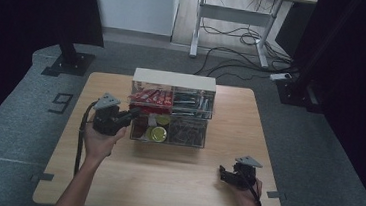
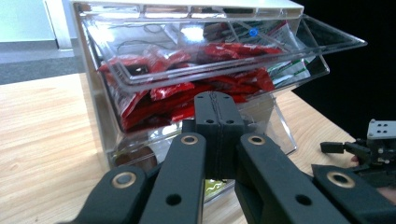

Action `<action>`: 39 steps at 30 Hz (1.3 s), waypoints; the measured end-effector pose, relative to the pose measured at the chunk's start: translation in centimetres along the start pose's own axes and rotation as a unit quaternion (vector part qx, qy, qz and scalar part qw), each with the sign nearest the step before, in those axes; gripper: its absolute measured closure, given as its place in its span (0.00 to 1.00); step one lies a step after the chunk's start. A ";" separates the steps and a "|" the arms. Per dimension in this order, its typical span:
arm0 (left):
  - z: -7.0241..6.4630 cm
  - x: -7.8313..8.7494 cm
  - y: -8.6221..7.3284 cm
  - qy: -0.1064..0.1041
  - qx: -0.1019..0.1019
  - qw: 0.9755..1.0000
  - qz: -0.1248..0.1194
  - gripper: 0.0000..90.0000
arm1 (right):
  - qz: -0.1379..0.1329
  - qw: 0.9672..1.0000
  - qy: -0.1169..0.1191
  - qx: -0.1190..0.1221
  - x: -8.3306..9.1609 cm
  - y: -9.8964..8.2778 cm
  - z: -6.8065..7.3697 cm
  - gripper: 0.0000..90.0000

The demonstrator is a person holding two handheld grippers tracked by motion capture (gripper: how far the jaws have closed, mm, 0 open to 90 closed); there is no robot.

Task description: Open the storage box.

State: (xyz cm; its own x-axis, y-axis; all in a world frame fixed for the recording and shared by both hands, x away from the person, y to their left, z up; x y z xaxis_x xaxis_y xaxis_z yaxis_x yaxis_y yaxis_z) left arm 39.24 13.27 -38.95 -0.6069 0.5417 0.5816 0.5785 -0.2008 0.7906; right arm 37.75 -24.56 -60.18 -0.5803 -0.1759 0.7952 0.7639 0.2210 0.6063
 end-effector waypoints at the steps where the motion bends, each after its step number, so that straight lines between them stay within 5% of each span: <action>1: 0.0 -0.1 0.1 0.000 0.000 1.000 0.000 1.00 | 0.000 1.000 0.000 0.000 0.0 0.0 0.0 0.20; 14: -0.1 -1.0 1.0 -0.002 0.002 1.000 0.005 1.00 | 0.001 1.000 0.000 0.000 0.0 0.0 0.0 0.20; 39: -0.3 -0.3 3.5 -0.002 0.001 1.000 -0.011 1.00 | 0.000 1.000 0.001 0.001 0.0 0.0 0.0 0.20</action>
State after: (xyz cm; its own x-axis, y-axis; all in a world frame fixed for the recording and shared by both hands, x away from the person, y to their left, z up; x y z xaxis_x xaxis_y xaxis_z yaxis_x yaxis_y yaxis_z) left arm 41.34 12.18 -36.30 -0.6176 0.5490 0.5631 0.5659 -0.1871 0.8030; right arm 37.77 -24.58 -60.19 -0.5794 -0.1776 0.7955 0.7636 0.2231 0.6060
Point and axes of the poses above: each handheld gripper's, and its own axes: x roughly backward along the jaws, y roughly out of its top, z roughly to its left, the point moved 7 cm from there along -x, roughly forward along the jaws, and after that the axes turned 11 degrees about z, right-handed, at the moved point
